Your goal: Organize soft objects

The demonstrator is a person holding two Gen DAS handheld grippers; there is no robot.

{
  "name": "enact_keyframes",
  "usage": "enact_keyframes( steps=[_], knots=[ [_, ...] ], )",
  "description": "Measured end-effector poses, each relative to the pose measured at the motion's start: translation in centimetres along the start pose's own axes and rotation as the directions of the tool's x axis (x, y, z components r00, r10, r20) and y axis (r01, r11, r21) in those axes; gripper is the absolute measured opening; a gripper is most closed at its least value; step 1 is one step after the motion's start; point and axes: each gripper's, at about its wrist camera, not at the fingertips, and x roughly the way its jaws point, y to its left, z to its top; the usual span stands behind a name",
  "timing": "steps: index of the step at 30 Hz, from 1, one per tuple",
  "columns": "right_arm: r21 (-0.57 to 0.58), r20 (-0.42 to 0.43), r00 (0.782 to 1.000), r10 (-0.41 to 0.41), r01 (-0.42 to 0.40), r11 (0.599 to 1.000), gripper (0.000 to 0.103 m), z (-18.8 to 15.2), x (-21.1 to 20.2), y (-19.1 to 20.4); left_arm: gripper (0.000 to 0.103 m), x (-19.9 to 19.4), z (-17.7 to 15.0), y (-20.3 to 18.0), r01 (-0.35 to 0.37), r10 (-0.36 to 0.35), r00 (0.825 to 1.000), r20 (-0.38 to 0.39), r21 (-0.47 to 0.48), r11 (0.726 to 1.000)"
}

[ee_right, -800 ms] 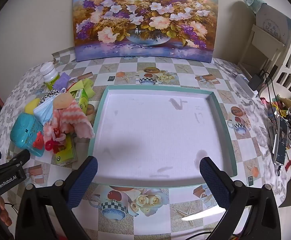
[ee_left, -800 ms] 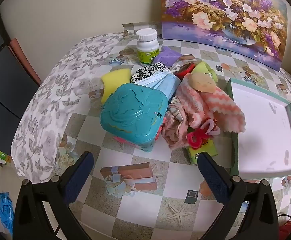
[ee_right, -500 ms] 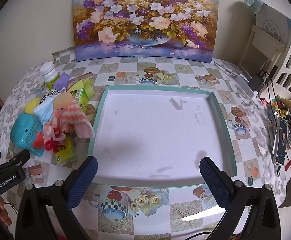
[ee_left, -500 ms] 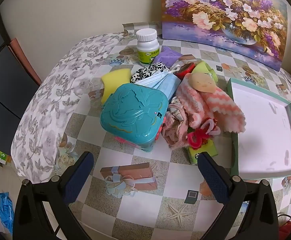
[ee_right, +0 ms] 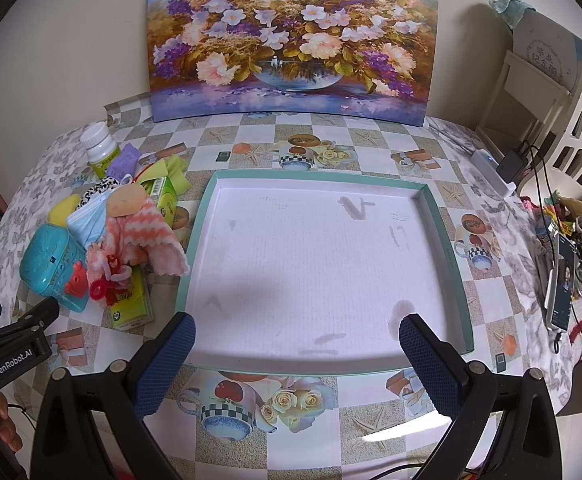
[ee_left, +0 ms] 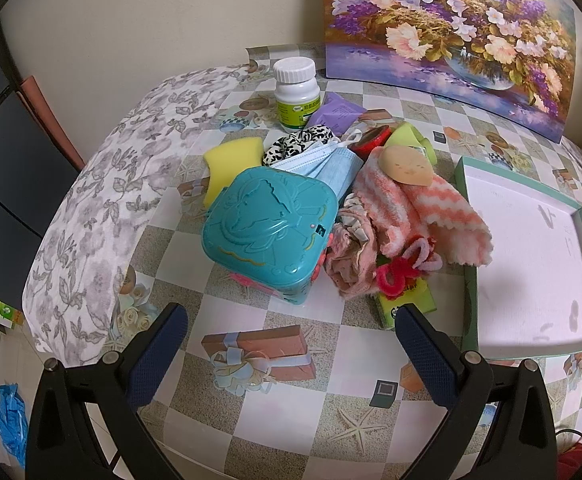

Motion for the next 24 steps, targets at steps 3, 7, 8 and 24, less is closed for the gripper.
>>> enact_keyframes(
  steps=[3, 7, 8, 24],
  knots=[
    [0.000, 0.000, 1.000, 0.000, 0.000, 1.000, 0.103, 0.00, 0.00, 0.00, 0.103, -0.01, 0.00, 0.00, 0.000, 0.000, 1.000, 0.000, 0.000, 1.000],
    [0.000, 0.000, 1.000, 0.000, 0.000, 1.000, 0.103, 0.00, 0.01, 0.01, 0.103, 0.00, 0.00, 0.01, 0.000, 0.000, 1.000, 0.000, 0.000, 1.000],
    [0.000, 0.000, 1.000, 0.000, 0.000, 1.000, 0.103, 0.00, -0.01, 0.02, 0.103, 0.00, 0.00, 0.01, 0.000, 0.000, 1.000, 0.000, 0.000, 1.000],
    [-0.016, -0.007, 1.000, -0.003, 0.003, 1.000, 0.103, 0.01, 0.16, 0.42, 0.103, 0.27, -0.11, 0.65, 0.016, -0.016, 1.000, -0.006, -0.009, 1.000]
  ],
)
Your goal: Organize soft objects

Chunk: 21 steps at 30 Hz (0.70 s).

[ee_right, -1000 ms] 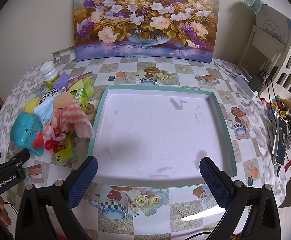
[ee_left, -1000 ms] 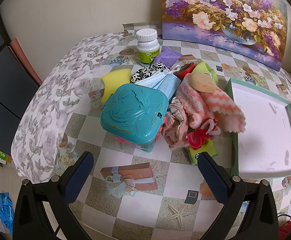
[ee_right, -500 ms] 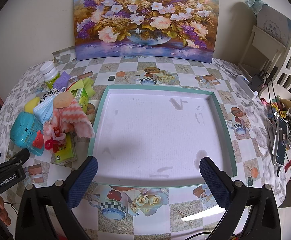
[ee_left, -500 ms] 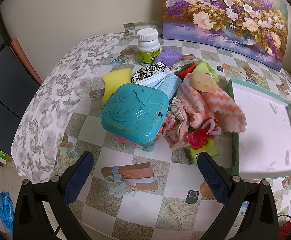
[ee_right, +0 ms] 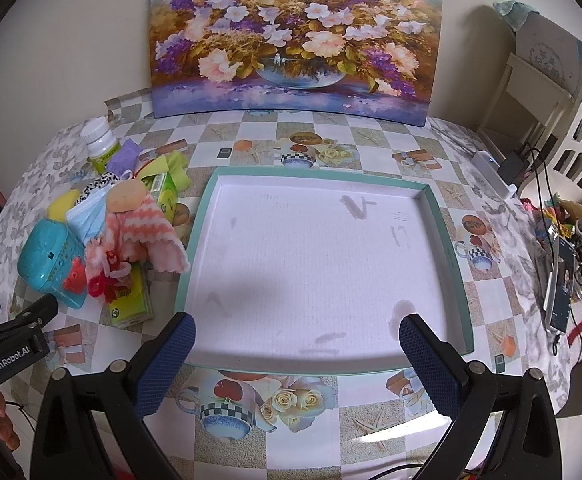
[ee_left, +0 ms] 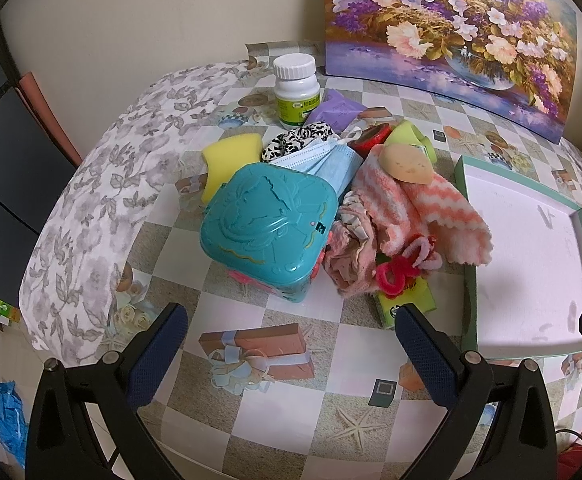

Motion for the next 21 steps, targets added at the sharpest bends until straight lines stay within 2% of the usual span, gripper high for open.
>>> enact_keyframes(
  steps=[4, 7, 10, 13, 16, 21],
  knots=[
    [-0.019, 0.002, 1.000, 0.012, -0.012, 1.000, 0.103, 0.1, 0.0, 0.5, 0.103, -0.1, 0.2, 0.0, 0.017, -0.017, 1.000, 0.003, -0.010, 1.000],
    [-0.015, 0.012, 0.998, 0.054, -0.054, 0.998, 0.103, 0.6, -0.4, 0.6, 0.103, -0.2, 0.6, 0.0, 0.030, -0.030, 1.000, 0.000, 0.008, 1.000],
    [-0.015, 0.035, 0.996, 0.085, -0.084, 0.996, 0.103, 1.8, -0.9, 0.8, 0.103, -1.0, 2.2, 0.9, 0.061, -0.061, 0.998, 0.001, -0.003, 0.998],
    [-0.020, 0.055, 0.994, 0.094, -0.093, 0.995, 0.103, 3.3, -1.3, 1.3, 0.103, -2.0, 4.4, 1.8, 0.034, -0.034, 0.999, 0.020, 0.005, 0.999],
    [-0.029, 0.069, 0.991, 0.116, -0.114, 0.993, 0.103, 4.7, -1.5, 2.0, 0.103, -1.7, 6.6, 2.8, 0.028, -0.027, 0.997, -0.066, 0.015, 0.999],
    [-0.077, 0.069, 0.984, 0.164, -0.159, 0.984, 0.103, 7.4, -1.1, 4.6, 0.103, -0.8, 9.5, 4.1, 0.022, -0.020, 0.996, -0.082, 0.031, 0.999]
  ],
)
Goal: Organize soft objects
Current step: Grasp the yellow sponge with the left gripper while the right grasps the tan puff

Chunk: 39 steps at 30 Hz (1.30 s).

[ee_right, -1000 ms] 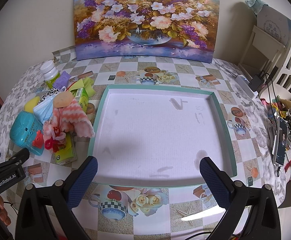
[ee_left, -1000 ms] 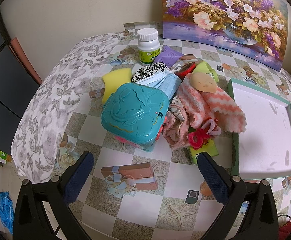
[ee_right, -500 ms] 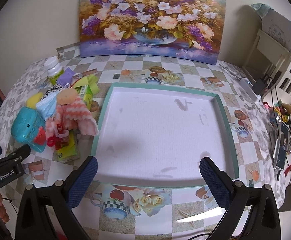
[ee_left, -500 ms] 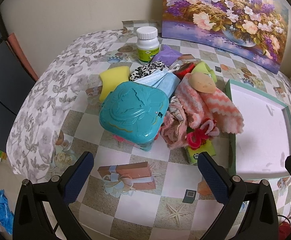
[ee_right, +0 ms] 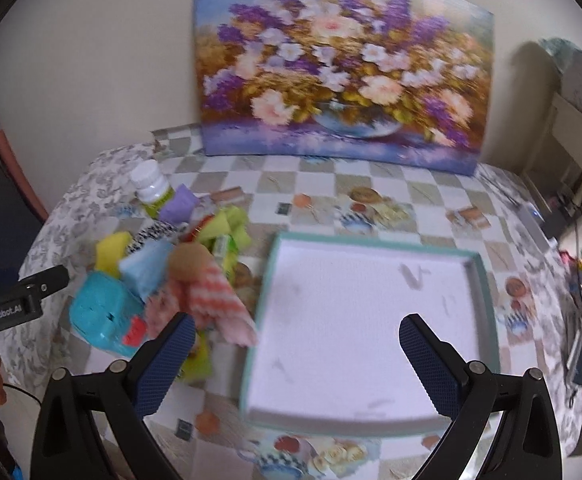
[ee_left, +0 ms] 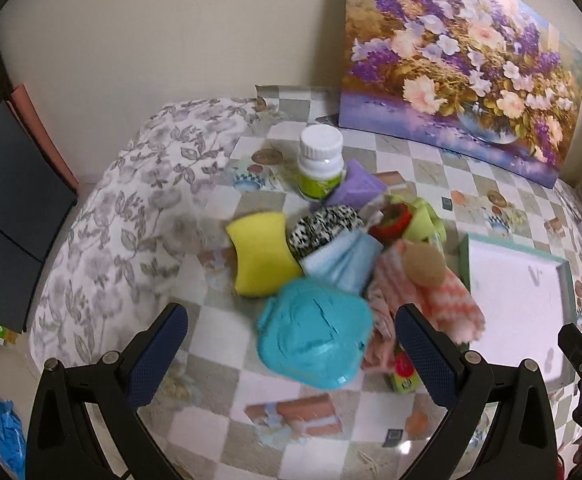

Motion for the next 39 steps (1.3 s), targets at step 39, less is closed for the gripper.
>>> enact_keyframes(
  steps=[39],
  knots=[
    [-0.084, -0.276, 0.950, 0.145, -0.174, 0.981, 0.070, 3.8, 14.9, 7.9, 0.103, 16.2, 7.5, 5.8, 0.082, -0.123, 0.969, -0.214, -0.188, 0.979]
  ],
)
